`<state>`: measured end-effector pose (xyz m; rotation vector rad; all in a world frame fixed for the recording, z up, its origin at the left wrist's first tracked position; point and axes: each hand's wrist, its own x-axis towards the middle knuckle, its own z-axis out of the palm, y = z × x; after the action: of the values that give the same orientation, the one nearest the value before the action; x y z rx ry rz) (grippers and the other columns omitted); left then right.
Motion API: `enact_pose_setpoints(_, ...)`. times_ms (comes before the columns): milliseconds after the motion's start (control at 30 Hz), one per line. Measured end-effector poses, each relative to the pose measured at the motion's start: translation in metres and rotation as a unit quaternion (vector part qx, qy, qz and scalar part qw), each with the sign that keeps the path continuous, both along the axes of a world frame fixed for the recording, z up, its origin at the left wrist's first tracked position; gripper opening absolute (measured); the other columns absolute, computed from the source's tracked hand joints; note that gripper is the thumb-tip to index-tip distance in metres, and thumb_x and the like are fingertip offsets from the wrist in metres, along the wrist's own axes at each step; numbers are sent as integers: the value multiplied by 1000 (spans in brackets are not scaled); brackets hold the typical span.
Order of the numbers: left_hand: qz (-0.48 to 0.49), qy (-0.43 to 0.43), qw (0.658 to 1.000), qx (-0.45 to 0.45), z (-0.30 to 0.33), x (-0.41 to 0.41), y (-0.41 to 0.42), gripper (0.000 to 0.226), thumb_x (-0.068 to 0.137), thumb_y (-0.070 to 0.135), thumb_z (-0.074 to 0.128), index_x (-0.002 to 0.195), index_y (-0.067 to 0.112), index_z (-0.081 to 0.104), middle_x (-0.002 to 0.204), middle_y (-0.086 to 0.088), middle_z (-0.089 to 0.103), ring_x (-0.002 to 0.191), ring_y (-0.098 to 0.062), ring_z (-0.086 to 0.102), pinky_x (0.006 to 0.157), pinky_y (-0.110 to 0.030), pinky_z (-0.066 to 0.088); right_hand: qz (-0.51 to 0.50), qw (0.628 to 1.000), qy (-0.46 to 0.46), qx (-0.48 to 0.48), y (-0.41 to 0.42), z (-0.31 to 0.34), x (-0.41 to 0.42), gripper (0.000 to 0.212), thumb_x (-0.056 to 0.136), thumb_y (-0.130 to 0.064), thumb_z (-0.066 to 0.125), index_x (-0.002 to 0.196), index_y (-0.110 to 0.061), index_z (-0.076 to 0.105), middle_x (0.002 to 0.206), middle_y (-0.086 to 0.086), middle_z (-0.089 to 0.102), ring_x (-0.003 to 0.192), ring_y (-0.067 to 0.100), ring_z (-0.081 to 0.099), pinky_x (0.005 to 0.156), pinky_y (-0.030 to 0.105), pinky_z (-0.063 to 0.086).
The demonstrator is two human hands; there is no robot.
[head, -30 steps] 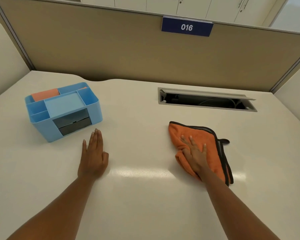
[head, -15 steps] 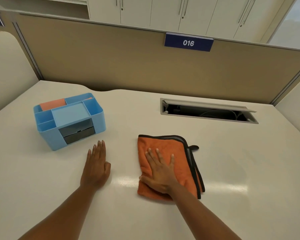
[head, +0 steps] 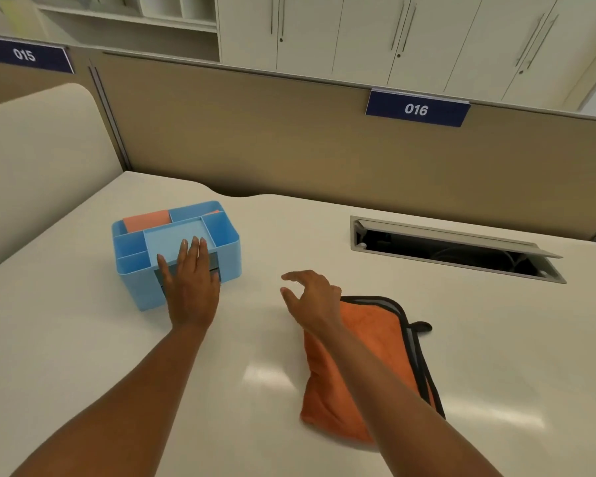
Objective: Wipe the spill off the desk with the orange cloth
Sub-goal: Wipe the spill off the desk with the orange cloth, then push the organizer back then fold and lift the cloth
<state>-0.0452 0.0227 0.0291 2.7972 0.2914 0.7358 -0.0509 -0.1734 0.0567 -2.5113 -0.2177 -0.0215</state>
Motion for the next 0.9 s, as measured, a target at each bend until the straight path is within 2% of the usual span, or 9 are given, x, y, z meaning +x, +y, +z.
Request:
enact_pose_setpoints(100, 32, -7, 999, -27, 7, 7, 11, 68, 73, 10, 72, 133, 6, 39, 134, -24, 49, 130, -39, 39, 107, -63, 1, 33, 999, -1, 35, 23, 5, 17, 30, 88, -28, 56, 118, -25, 57, 129, -1, 56, 119, 19, 49, 100, 38, 38)
enact_pose_setpoints(167, 54, -20, 998, -39, 8, 8, 19, 69, 75, 21, 71, 134, 10, 38, 138, -23, 45, 133, -37, 35, 105, -63, -6, 59, 998, -10, 27, 40, 7, 28, 35, 88, -25, 58, 122, -22, 55, 133, 3, 52, 121, 20, 48, 101, 34, 41)
enact_pose_setpoints(300, 73, -37, 996, -28, 5, 7, 35, 65, 77, 37, 66, 131, 10, 42, 141, -24, 40, 134, -38, 32, 104, -59, -12, 83, 996, -18, -11, 68, 14, 50, 56, 85, -24, 64, 135, -22, 39, 150, 4, 28, 130, 23, 41, 101, 36, 43)
enact_pose_setpoints(400, 61, -22, 998, -6, 0, 4, 40, 62, 72, 32, 73, 124, 9, 48, 131, -22, 51, 126, -37, 43, 106, -57, -9, 136, 987, -41, -75, 83, 14, 62, 64, 85, -19, 63, 140, -23, 31, 156, 2, 16, 133, 26, 37, 101, 39, 43)
enact_pose_setpoints(500, 50, -41, 998, 13, -6, 1, 46, 55, 69, 19, 76, 117, 8, 53, 121, -20, 59, 117, -36, 52, 110, -52, -7, 172, 976, -63, -120, 90, 11, 67, 58, 88, -14, 59, 139, -21, 33, 156, 2, 21, 132, 27, 39, 100, 39, 43)
enact_pose_setpoints(533, 45, -53, 997, 22, -9, 0, 48, 52, 68, 16, 77, 114, 8, 54, 117, -19, 61, 113, -36, 54, 111, -51, -3, 173, 975, -75, -121, 91, 10, 68, 54, 88, -13, 58, 137, -19, 37, 154, 3, 24, 130, 27, 41, 99, 38, 44)
enact_pose_setpoints(600, 39, -80, 995, 52, -15, -1, 52, 48, 66, 11, 77, 109, 7, 56, 107, -19, 65, 102, -36, 59, 109, -55, 16, 183, 970, -106, -124, 92, 8, 71, 42, 89, -12, 56, 131, -15, 46, 149, 6, 35, 123, 28, 47, 94, 37, 47)
enact_pose_setpoints(700, 40, -98, 991, 80, -16, -1, 55, 45, 64, 9, 79, 102, 6, 56, 91, -22, 65, 90, -37, 56, 93, -55, 42, 185, 967, -131, -115, 93, 5, 74, 29, 90, -14, 55, 119, -10, 56, 130, 10, 56, 108, 27, 56, 82, 33, 49)
enact_pose_setpoints(900, 25, -84, 994, 71, -3, 9, 42, 41, 61, 6, 80, 93, 6, 55, 79, -21, 61, 74, -41, 58, 69, -47, 50, 138, 983, -121, -19, 83, 5, 77, 23, 88, -10, 56, 109, -6, 64, 117, 14, 64, 103, 28, 57, 82, 31, 47)
